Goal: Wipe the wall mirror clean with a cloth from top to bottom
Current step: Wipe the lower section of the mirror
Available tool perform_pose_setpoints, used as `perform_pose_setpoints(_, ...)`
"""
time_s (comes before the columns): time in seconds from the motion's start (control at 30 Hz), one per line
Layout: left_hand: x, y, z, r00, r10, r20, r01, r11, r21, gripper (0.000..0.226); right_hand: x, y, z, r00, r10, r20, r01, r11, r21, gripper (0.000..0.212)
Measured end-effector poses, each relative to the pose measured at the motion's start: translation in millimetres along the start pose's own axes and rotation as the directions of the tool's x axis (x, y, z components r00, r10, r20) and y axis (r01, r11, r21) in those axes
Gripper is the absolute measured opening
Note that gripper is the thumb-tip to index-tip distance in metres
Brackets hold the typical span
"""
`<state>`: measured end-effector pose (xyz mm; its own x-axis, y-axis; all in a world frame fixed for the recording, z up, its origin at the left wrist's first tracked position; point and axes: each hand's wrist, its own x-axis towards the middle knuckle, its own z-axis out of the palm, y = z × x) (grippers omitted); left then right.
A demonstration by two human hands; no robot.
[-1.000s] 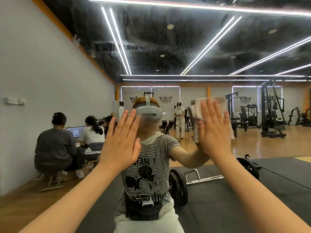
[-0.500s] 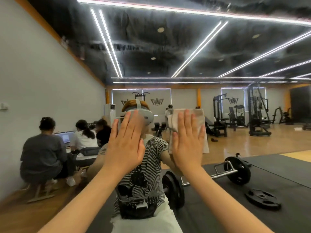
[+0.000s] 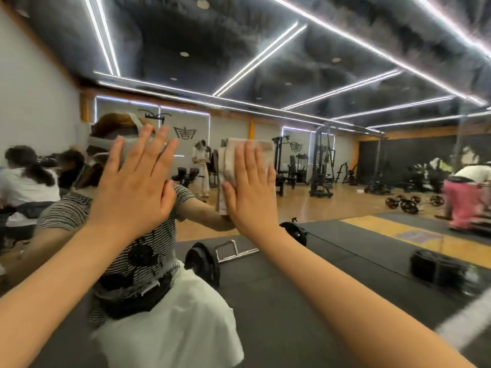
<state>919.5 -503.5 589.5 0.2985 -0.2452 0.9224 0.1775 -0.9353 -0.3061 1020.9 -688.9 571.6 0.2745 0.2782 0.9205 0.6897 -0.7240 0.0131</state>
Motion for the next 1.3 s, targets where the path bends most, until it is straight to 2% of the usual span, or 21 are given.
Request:
perform_pose_setpoints(0.1,1,0,2,1.0,0.013,-0.005,-0.013,1.0,-0.028,0.067,-1,7,-10,0.996,-0.049,0.077,0.053,0.997,-0.05,0.066)
perform_pose_setpoints(0.27,0,-1,10,1.0,-0.004,-0.015,0.003,0.999,-0.05,0.07,-4,11,-16,0.987,-0.106,0.124,0.117,0.989,-0.087,0.068)
perform_pose_setpoints(0.43,0,-1,2,1.0,0.001,0.008,-0.001,1.0,-0.015,0.069,-2,14,-9,0.988,-0.146,0.045,0.15,0.982,-0.118,0.069)
perform_pose_setpoints(0.53,-2,-1,2,1.0,0.01,-0.002,-0.01,1.0,0.003,0.068,3,23,-3,0.965,-0.258,-0.043,0.248,0.954,-0.17,0.071)
perform_pose_setpoints(0.63,-1,-2,2,1.0,0.017,-0.011,-0.016,1.0,0.014,0.066,11,32,-2,0.938,-0.342,-0.057,0.327,0.928,-0.18,0.072)
perform_pose_setpoints(0.87,2,3,-2,0.999,0.004,-0.034,-0.003,0.999,0.036,0.065,18,43,4,0.893,-0.438,-0.097,0.422,0.894,-0.152,0.069)
perform_pose_setpoints(1.03,6,41,-1,0.974,-0.216,-0.073,0.223,0.97,0.099,0.067,19,44,14,0.883,-0.437,-0.174,0.42,0.899,-0.127,0.071)
perform_pose_setpoints(1.17,19,90,21,0.935,-0.339,-0.099,0.346,0.936,0.058,0.07,22,47,19,0.863,-0.459,-0.21,0.458,0.887,-0.059,0.067)
perform_pose_setpoints(1.3,18,102,39,0.904,-0.407,-0.133,0.417,0.907,0.06,0.067,17,44,20,0.871,-0.431,-0.237,0.44,0.898,-0.015,0.064)
